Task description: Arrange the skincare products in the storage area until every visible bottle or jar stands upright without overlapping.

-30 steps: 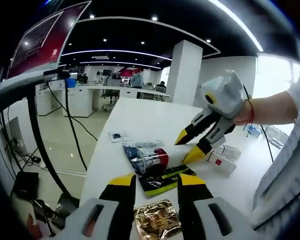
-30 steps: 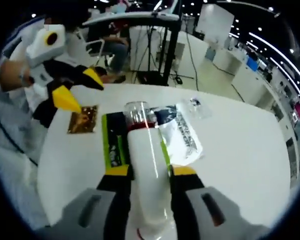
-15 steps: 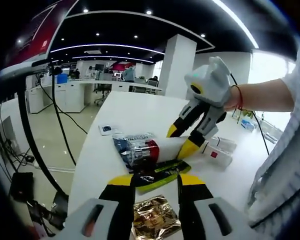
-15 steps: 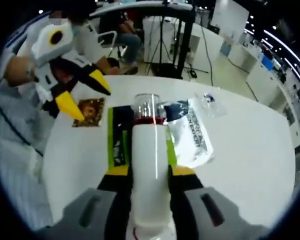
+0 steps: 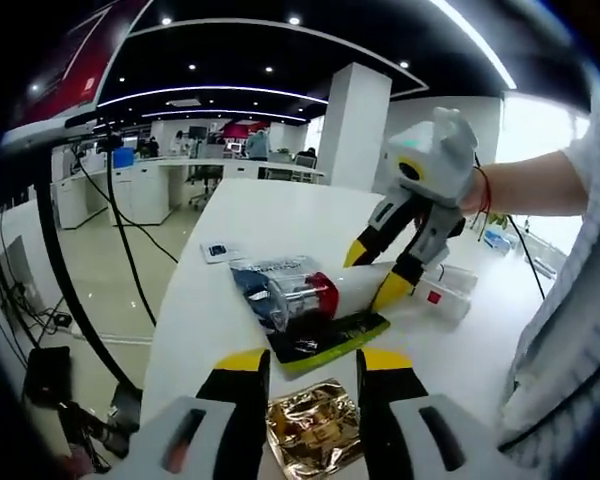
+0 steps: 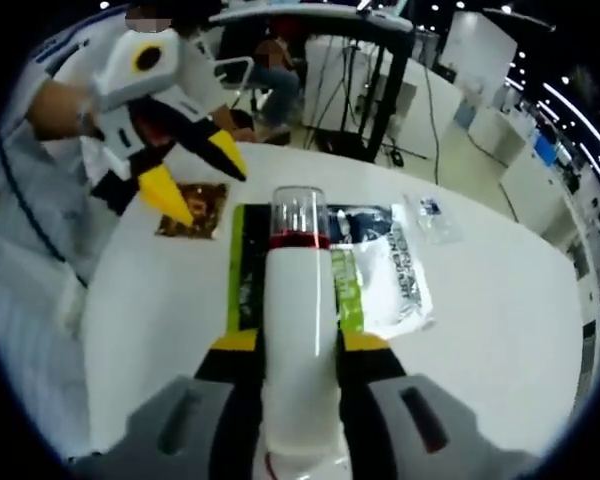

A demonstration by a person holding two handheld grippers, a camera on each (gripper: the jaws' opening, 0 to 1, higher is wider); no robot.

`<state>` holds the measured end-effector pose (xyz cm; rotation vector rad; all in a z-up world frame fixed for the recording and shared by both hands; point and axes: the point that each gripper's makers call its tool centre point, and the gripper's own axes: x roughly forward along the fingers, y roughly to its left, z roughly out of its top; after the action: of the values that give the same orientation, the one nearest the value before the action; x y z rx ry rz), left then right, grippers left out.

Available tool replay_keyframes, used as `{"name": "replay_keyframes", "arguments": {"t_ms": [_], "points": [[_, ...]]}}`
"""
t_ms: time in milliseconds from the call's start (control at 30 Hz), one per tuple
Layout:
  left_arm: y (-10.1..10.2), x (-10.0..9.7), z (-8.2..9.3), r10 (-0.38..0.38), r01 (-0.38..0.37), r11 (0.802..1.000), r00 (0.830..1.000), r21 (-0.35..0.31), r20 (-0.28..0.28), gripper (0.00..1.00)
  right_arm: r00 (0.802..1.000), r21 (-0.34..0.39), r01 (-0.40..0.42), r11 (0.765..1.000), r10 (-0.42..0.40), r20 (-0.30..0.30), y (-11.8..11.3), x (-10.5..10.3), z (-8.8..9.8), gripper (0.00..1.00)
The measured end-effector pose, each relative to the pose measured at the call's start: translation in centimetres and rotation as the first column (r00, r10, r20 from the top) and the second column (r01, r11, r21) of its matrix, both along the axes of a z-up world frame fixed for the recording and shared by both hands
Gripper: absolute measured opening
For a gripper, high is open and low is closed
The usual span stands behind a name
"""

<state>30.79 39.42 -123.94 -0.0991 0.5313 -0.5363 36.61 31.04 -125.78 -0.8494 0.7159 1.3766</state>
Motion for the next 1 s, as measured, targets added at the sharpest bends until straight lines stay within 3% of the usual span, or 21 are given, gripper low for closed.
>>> {"name": "replay_keyframes", "arguments": {"t_ms": [267,467,600,767,867,1000], "points": [[-0.7,-0.7,-1.0,-0.097,0.097,0.993,0.995,0.068,-0.005,0.39,0.985,-0.004,-0.169,0.986,0.168,-0.048,-0.1,-3.1,-0.1,0.27],[-1.7,-1.6,-1.4,-0.179,0.179,0.981,0.984,0.077,-0.018,0.44,0.948,-0.033,-0.312,0.95,0.309,-0.073,-0.2,-6.1,-0.3,0.27],[-3.0,-2.5,-1.6,-0.255,0.256,0.963,0.967,0.087,-0.027,0.44,0.926,-0.07,-0.376,0.924,0.375,-0.035,-0.4,-6.4,-0.4,0.27],[-4.0,-3.2,-1.5,-0.308,0.309,0.946,0.951,0.102,-0.023,0.43,0.909,-0.091,-0.416,0.905,0.415,-0.039,-0.6,-6.8,-0.4,0.27],[-4.4,-3.5,-1.9,-0.352,0.353,0.925,0.936,0.14,-0.031,0.41,0.905,-0.095,-0.425,0.9,0.424,-0.037,-0.6,-6.8,-0.4,0.27],[-4.6,-3.6,-2.4,-0.381,0.381,0.905,0.924,0.191,-0.038,0.37,0.918,-0.107,-0.396,0.912,0.397,-0.011,-0.6,-6.8,-0.5,0.28]]}}
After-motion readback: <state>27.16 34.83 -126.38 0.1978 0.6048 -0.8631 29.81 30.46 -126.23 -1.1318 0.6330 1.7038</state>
